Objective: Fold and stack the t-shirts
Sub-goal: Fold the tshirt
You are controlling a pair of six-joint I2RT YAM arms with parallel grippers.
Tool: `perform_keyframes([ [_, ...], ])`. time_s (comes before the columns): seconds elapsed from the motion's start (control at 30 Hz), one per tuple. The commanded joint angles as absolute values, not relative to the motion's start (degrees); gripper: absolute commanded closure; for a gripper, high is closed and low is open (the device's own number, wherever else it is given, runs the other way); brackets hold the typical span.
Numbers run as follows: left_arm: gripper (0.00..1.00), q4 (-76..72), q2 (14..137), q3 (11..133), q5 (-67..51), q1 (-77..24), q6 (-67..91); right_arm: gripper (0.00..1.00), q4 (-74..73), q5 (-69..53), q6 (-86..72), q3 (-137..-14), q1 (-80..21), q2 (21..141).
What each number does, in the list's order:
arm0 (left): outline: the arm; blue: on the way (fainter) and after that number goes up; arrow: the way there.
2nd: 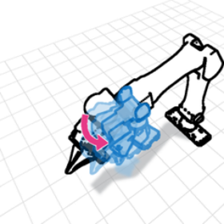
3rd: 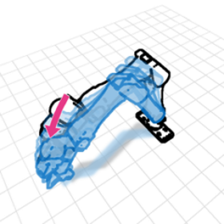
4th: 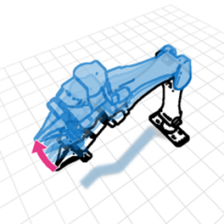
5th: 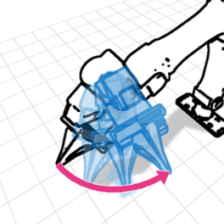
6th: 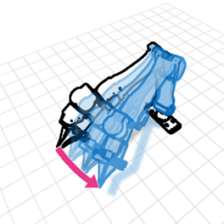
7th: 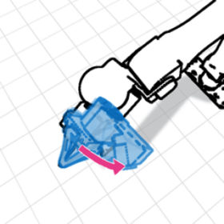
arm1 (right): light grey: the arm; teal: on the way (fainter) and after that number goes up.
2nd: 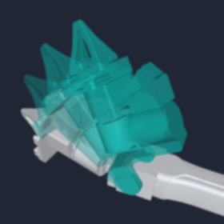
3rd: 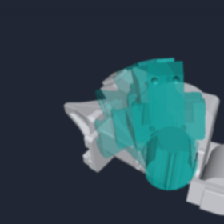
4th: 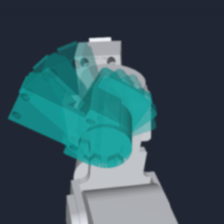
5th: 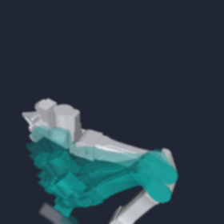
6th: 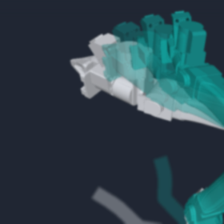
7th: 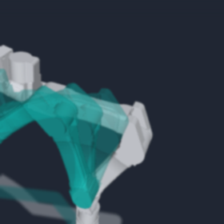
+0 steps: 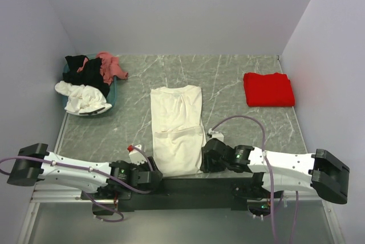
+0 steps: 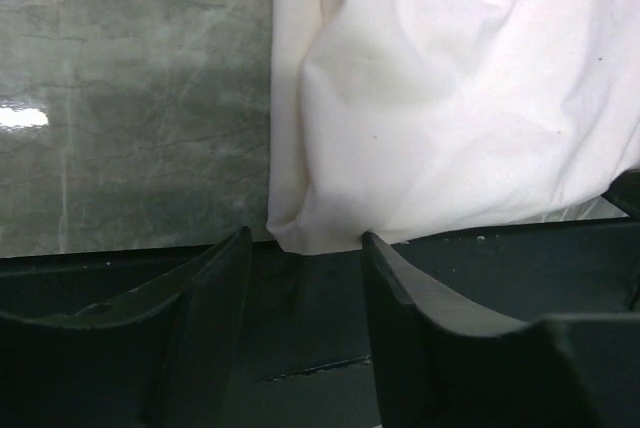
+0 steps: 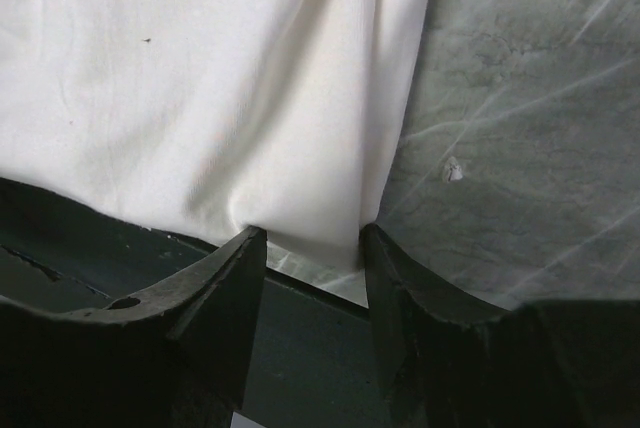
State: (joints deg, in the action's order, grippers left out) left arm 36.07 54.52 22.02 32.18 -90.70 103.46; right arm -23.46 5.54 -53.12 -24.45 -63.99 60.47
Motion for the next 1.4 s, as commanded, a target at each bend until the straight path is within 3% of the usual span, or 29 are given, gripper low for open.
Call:
perform_keyframes([
  [0.0, 0.48, 42.5, 55.3, 19.8, 30.9, -91.1, 107.1, 0.48, -23.1, 6.9, -53.4, -24.2, -64.2, 62.6],
  [0.2, 0.58, 43.0, 55.8, 20.0, 31.7, -91.1, 107.9, 0.48, -23.7, 6.8, -53.8, -24.3, -64.4, 63.0],
  [0.8, 0.72, 41.3, 60.4, 20.0, 33.5, -91.1, 109.5, 0.51, -22.9, 5.8, -54.1, -23.1, -64.4, 62.7],
  [0.9, 0.74, 41.4, 60.7, 20.2, 33.7, -91.1, 109.2, 0.62, -23.7, 6.1, -54.0, -23.3, -64.4, 62.1],
  [0.97, 0.75, 41.4, 61.6, 20.7, 34.1, -91.1, 108.5, 0.74, -24.8, 6.5, -53.7, -23.9, -64.4, 62.1],
  [1.13, 0.96, 39.8, 65.7, 22.9, 34.9, -91.2, 105.4, 1.0, -26.1, 6.5, -53.3, -24.9, -64.3, 62.1],
  [1.17, 1.0, 39.3, 66.4, 23.4, 35.0, -91.1, 104.6, 1.0, -26.3, 6.5, -53.0, -25.0, -64.3, 62.1],
  [1.37, 1.0, 33.7, 69.9, 27.5, 35.4, -91.4, 94.1, 1.0, -30.9, 5.7, -52.0, -25.9, -64.5, 59.9],
])
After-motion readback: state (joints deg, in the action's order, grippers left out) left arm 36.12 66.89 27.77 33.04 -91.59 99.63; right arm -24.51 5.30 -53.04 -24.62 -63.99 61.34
